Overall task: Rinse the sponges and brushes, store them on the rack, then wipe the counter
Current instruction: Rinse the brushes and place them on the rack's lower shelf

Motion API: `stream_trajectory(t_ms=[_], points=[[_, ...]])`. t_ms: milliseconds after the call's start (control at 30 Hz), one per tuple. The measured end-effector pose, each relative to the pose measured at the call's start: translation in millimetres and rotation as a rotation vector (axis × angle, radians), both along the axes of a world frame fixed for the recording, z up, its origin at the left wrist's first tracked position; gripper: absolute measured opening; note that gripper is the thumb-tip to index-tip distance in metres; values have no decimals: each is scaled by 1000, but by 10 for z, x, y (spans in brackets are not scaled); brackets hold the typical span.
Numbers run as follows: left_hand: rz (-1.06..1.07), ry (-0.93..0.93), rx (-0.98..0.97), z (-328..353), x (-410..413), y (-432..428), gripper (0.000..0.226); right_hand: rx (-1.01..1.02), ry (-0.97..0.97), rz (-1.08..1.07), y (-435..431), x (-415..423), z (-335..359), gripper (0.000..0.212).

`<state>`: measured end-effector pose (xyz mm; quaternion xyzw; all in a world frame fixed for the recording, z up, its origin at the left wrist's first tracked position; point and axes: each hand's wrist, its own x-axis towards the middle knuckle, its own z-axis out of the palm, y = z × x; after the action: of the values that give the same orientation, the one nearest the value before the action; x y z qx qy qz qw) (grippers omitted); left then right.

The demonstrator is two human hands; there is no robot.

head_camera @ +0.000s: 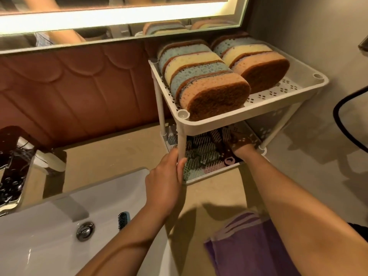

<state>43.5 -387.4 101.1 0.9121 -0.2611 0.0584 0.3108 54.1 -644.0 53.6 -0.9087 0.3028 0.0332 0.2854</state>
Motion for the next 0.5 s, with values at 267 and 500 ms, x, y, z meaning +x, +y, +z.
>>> stream_trajectory(t_ms=[267, 500], points=[[3, 9, -17, -47, 13, -6, 24, -47, 61, -47, 23, 52, -92, 47], [30, 25, 14, -18, 11, -13, 26, -53, -151, -111, 190, -184, -11, 38]])
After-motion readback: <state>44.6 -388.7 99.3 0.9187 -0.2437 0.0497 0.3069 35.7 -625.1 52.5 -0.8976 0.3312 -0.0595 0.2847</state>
